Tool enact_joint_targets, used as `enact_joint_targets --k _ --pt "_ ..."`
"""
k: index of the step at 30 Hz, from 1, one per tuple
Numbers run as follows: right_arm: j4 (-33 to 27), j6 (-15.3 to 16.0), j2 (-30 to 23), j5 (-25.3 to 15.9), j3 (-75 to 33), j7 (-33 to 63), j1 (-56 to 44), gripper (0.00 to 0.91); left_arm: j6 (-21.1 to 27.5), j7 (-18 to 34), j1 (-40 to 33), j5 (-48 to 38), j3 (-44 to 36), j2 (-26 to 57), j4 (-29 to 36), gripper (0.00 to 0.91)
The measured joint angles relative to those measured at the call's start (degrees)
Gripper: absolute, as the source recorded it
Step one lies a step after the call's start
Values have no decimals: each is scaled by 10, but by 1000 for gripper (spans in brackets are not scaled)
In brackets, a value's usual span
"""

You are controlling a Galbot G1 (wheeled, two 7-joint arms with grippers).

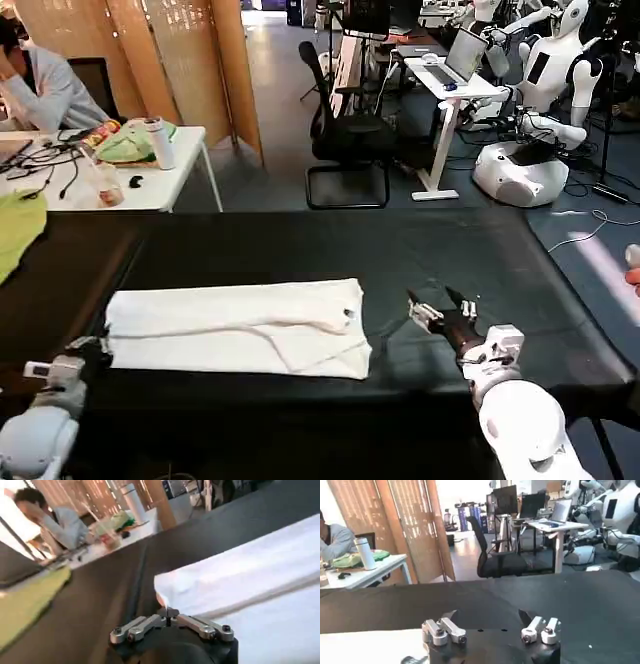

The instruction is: Fold and organize the clothes.

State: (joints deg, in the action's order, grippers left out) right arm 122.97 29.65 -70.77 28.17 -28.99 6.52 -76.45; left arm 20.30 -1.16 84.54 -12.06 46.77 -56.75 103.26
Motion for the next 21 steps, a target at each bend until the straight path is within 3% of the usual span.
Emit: enact_joint_targets --k 12,21 --pt "20 -3 -7 -19 -25 -1 -33 878 49 -12 -30 -237 -80 -51 103 0" --pt "33 -4 -24 -35 -43 -1 -59 878 66 3 -78 -327 -192 -76 141 0"
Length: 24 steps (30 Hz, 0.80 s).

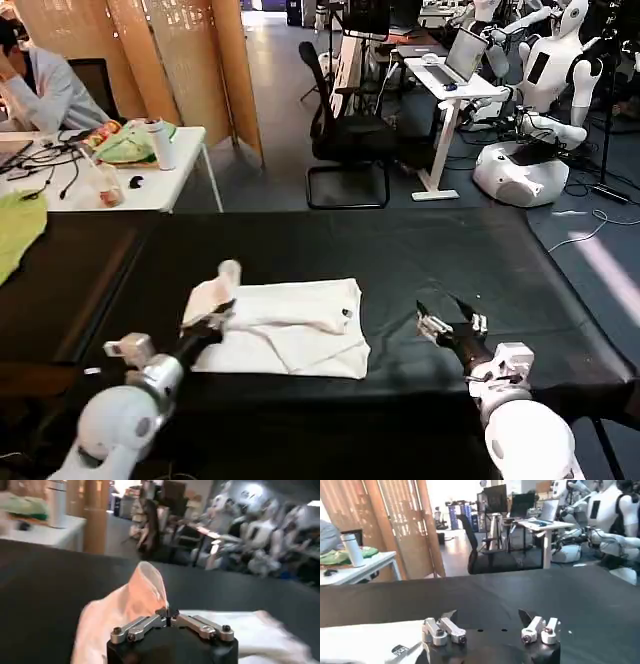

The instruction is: Fold and organize the clothes.

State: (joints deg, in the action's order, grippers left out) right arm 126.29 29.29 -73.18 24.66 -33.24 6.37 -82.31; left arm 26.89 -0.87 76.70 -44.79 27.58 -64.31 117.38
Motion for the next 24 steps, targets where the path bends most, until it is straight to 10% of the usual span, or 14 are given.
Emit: enact_joint_targets --k 24 --pt "6 -2 -12 -17 5 -3 -16 878 19 27 -64 -11 -161 -81 -23 0"
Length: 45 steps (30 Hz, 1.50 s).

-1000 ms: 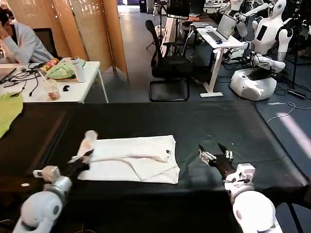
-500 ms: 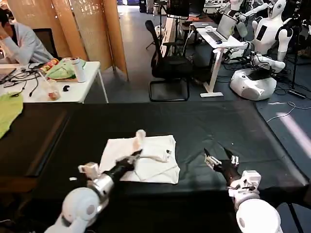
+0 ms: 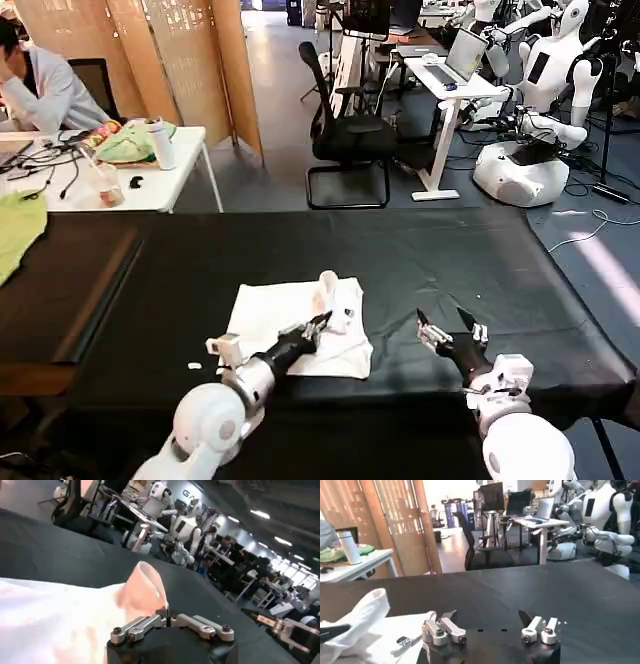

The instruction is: Fold and organize the clothes.

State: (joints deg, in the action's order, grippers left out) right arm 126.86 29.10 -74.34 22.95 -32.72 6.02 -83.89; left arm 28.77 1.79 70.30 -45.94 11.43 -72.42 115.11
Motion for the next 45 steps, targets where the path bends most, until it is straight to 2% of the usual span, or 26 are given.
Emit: enact_joint_targets --k 6,13,14,20,28,33,39,45 --pt "-1 0 -1 -4 5 0 -1 878 1 7 -10 -33 -3 -17 -11 0" --pt "2 0 -1 -6 5 0 -5 878 -12 3 -18 3 -7 -24 -35 0" --pt "3 0 -1 -7 6 0 -6 878 -14 3 -18 7 -7 -26 -40 878" --pt "3 0 10 -8 16 -2 -10 878 -12 14 -19 2 -18 -42 -50 878" --pt "3 2 47 -7 46 -11 -14 878 -7 15 -30 -86 -25 -68 -36 878" --pt "-5 8 63 0 77 -11 4 878 -39 -8 -42 -10 -14 -55 -32 878" --pt "-36 7 77 -4 138 -11 55 878 -54 -18 -40 74 15 -13 -41 878" --pt "-91 0 59 -59 189 -10 114 878 -68 -32 -18 130 51 22 -39 878"
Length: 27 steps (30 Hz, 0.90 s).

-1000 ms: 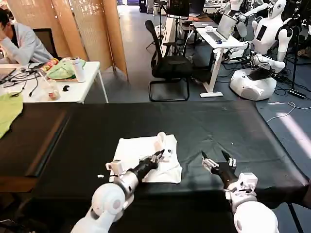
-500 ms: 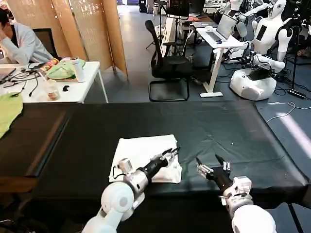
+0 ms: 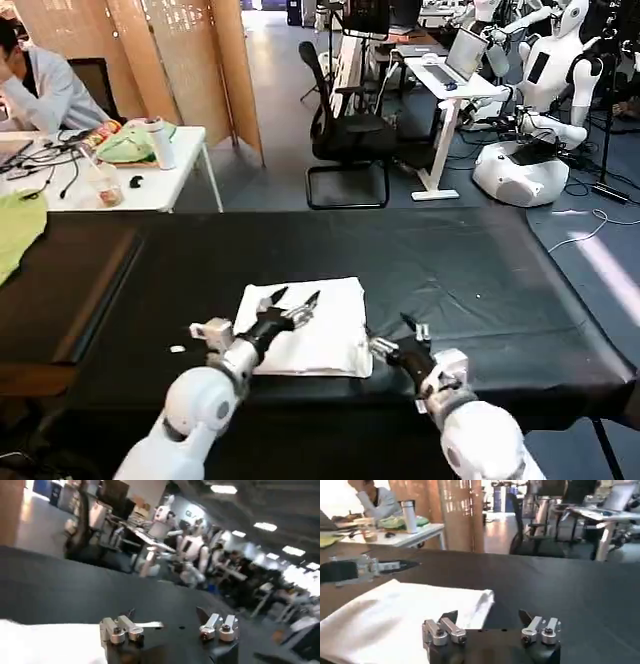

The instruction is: Fold and organize the clothes.

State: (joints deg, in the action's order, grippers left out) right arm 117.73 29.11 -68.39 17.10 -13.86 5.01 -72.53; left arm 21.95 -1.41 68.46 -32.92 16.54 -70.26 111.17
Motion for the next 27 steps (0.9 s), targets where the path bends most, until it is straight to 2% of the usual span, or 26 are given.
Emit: enact_joint_targets --k 5,9,22,24,27 --pt "-33 12 -18 -12 21 2 33 878 -4 -2 29 5 29 15 6 878" --pt "-57 9 -30 -34 33 6 53 878 -6 -2 50 5 52 17 8 878" --pt "-149 -13 -78 -153 20 52 117 878 -15 -4 108 4 116 2 30 878" --pt "-154 -14 -87 -157 14 54 120 878 -17 -6 117 5 124 -4 32 878" --pt "-151 -10 -89 -126 1 42 118 878 -21 -10 129 8 133 -14 32 878"
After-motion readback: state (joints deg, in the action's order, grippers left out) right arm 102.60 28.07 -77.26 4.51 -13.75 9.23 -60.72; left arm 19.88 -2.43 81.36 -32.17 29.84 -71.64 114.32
